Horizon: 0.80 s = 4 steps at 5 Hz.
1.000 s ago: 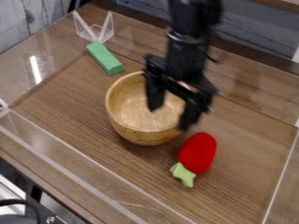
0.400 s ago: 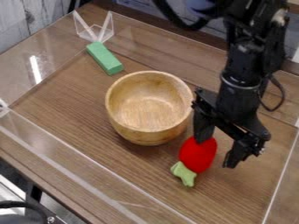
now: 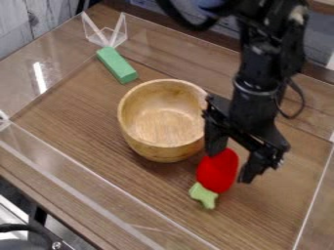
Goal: Move the red object to the left side of the table
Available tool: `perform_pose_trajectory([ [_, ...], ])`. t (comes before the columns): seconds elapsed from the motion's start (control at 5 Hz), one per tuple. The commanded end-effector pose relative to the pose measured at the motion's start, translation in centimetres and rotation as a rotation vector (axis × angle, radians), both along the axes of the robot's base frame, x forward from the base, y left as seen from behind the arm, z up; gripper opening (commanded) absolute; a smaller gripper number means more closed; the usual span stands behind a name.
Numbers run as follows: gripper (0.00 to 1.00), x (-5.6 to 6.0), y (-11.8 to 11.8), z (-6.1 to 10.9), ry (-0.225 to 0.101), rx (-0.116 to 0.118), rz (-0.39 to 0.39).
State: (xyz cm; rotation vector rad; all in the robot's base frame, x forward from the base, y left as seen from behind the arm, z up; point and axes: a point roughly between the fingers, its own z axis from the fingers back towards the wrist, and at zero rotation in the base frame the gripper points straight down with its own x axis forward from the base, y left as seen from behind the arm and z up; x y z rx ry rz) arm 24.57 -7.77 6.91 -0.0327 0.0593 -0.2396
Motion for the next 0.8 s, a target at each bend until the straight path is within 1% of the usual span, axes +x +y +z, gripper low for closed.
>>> perform_pose_trajectory([
  [0.0, 1.0, 1.3, 1.0, 1.6, -0.051, -0.024, -0.076],
  [0.2, 1.0, 2.0, 1.6, 2.2, -0.057, -0.033, -0.152],
  [0.6, 1.0, 1.1, 0.1, 1.7, -0.063, -0.04, -0.164],
])
